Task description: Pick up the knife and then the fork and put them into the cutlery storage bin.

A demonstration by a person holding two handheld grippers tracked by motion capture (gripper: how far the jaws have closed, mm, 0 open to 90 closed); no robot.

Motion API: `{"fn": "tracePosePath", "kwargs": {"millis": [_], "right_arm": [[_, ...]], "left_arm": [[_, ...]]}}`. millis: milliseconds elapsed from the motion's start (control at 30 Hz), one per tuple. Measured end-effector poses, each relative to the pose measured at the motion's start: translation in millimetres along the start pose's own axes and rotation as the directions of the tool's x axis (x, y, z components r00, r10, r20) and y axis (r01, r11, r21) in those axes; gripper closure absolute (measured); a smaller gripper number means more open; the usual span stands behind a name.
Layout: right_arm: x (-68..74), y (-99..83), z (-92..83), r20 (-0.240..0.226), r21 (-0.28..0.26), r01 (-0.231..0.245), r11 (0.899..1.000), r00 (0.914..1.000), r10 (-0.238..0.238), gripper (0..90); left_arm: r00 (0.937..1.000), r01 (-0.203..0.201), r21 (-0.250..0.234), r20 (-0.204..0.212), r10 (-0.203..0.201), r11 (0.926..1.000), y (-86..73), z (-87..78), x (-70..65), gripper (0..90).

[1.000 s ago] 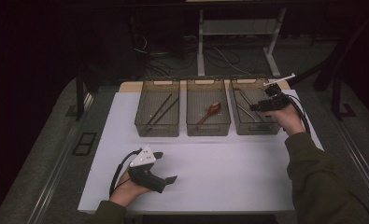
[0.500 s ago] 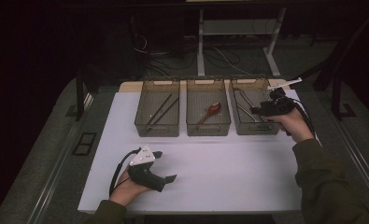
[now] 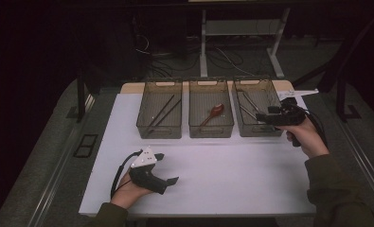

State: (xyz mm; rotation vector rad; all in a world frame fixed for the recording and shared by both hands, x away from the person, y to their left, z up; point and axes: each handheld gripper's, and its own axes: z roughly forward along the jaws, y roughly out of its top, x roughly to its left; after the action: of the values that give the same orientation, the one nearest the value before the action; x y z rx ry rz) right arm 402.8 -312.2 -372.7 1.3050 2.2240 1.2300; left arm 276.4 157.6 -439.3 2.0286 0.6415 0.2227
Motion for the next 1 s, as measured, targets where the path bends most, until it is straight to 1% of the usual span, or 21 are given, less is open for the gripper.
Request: {"fn": "tracePosePath", "kwargs": {"millis": [133,300,367,500,633,733,900,1000], "right_arm": [[5.0,-9.4,-10.7,-0.017,-0.033,-0.001,0.999,0.9999,0.0,26.5],[12.9,-21.3,-20.5,-0.022,-0.06,0.015,0.998,0.9996,-0.017,23.5],[16.5,-25.8,-23.4,-0.017,-0.066,0.034,0.997,0.9992,-0.035,21.9],[24.7,-34.8,-28.4,-0.006,-0.075,0.056,0.996,0.9984,-0.057,20.2],[32.6,-43.2,-30.5,-0.008,-0.097,0.056,0.994,0.9983,-0.057,19.5],[39.5,-48.4,-30.8,-0.006,-0.095,0.076,0.993,0.997,-0.077,18.2],[50.0,-57.0,-34.0,-0.026,-0.098,0.088,0.991,0.9956,-0.091,17.9],[55.8,-64.3,-35.5,-0.029,-0.096,0.114,0.989,0.9927,-0.117,17.9]], "left_arm": [[1.0,-0.001,0.002,0.001,0.001,1.0,-0.2,-0.3,0.3,0.0],[1.0,0.001,0.002,-0.001,-0.001,1.0,-0.4,-1.3,0.5,0.0],[1.0,0.0,0.002,-0.002,0.0,1.0,-0.5,-1.7,0.5,0.0],[1.0,0.0,0.009,0.001,0.0,1.0,-0.7,-2.4,1.2,0.0],[1.0,-0.003,0.014,0.001,0.003,0.9999,-1.3,-3.2,1.5,0.0],[1.0,-0.001,0.007,-0.001,0.001,1.0,-1.5,-4.3,1.3,0.0],[1.0,-0.002,0.004,-0.005,0.002,1.0,-1.4,-6.5,1.6,0.0],[1.0,-0.001,0.003,-0.007,0.001,1.0,-1.3,-6.9,2.1,0.0]]}}
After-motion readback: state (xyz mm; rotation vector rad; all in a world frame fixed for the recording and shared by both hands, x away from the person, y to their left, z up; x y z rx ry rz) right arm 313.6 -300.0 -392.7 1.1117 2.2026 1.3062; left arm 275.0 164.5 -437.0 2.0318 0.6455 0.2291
